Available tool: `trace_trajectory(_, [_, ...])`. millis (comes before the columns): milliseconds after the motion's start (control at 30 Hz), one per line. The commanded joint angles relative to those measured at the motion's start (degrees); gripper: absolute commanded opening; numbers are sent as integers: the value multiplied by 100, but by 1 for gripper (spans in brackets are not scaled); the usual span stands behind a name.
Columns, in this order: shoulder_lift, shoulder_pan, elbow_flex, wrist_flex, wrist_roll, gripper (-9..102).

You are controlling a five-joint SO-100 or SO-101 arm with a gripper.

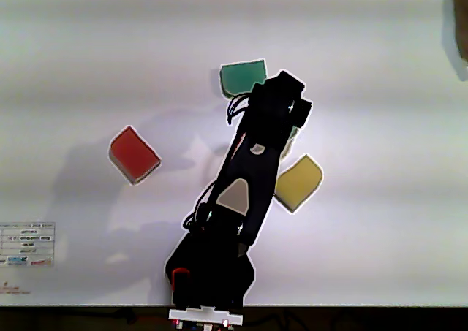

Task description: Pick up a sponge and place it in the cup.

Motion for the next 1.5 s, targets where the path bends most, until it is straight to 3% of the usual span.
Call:
trace_trajectory(0, [70,0,-290,123,18,42])
trace_trajectory(300, [-35,-26,-765,562,18,42])
trace_trajectory(600, [-185,-211,-1644,1380,272,29])
trace_trajectory(1167, [-149,-545,-2057,1758,527,0])
trace_trajectory(1467, [-88,-519,-2092,1898,536,0])
